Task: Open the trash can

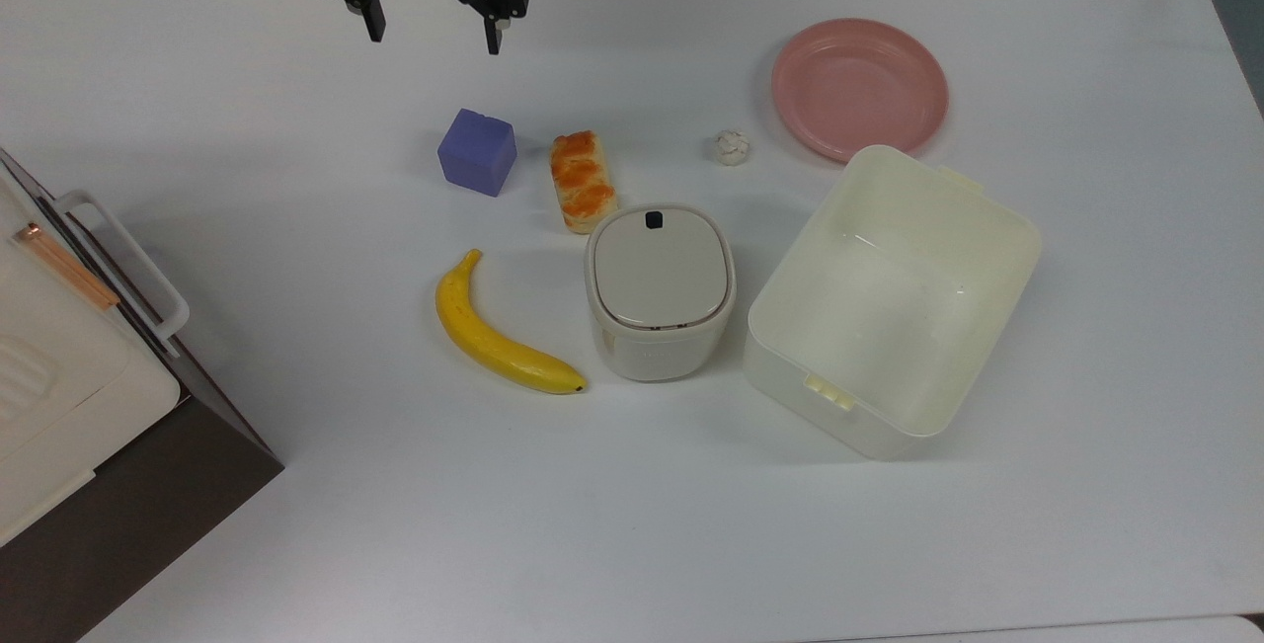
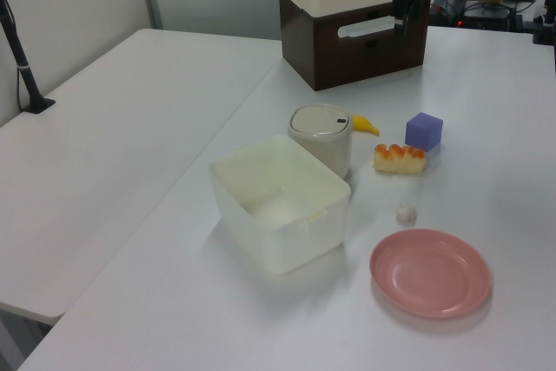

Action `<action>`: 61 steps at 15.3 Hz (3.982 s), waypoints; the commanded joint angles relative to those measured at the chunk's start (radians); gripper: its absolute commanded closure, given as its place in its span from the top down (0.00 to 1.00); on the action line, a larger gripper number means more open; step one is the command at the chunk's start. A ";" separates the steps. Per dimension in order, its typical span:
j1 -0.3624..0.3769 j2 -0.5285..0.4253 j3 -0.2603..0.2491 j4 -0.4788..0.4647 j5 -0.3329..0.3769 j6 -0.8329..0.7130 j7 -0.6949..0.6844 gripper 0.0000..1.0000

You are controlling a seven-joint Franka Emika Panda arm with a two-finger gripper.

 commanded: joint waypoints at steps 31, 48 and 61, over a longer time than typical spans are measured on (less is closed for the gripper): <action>0.011 0.046 0.140 0.007 0.162 0.225 -0.138 0.00; 0.126 0.321 0.123 0.030 0.131 0.408 -0.091 0.00; 0.045 0.049 0.097 0.021 0.067 0.040 -0.103 0.49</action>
